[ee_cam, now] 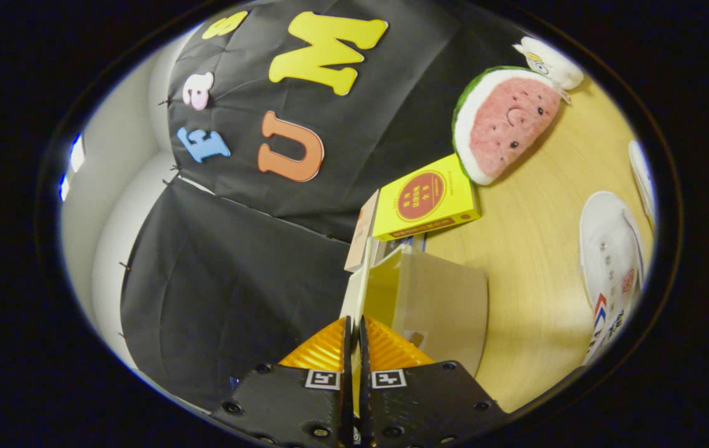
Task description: Open the storage box then place both shoes into the box .Put the left shoe in first, then the right shoe, with the right side of both shoes facing outward in a uniform manner.
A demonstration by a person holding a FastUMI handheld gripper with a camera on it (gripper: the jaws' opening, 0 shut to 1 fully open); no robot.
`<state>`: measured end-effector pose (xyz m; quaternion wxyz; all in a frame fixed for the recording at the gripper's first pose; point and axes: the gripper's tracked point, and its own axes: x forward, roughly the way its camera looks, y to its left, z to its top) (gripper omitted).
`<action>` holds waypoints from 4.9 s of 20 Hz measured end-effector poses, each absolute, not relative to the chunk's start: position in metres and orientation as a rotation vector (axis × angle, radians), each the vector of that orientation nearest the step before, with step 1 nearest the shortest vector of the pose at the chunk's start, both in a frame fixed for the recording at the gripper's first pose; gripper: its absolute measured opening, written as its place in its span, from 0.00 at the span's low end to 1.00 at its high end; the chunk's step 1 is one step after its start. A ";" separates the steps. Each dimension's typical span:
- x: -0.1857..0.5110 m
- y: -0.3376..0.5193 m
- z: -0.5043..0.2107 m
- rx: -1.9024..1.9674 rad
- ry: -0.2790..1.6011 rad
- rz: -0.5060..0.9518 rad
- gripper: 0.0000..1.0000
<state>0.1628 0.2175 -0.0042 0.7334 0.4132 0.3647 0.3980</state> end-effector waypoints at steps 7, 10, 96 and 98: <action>0.143 0.260 0.069 0.837 0.748 0.890 0.04; 0.135 0.290 0.094 0.817 0.731 0.908 0.04; 0.176 0.016 -0.167 0.318 1.277 0.174 0.00; 0.168 0.014 -0.146 0.317 1.256 0.146 0.00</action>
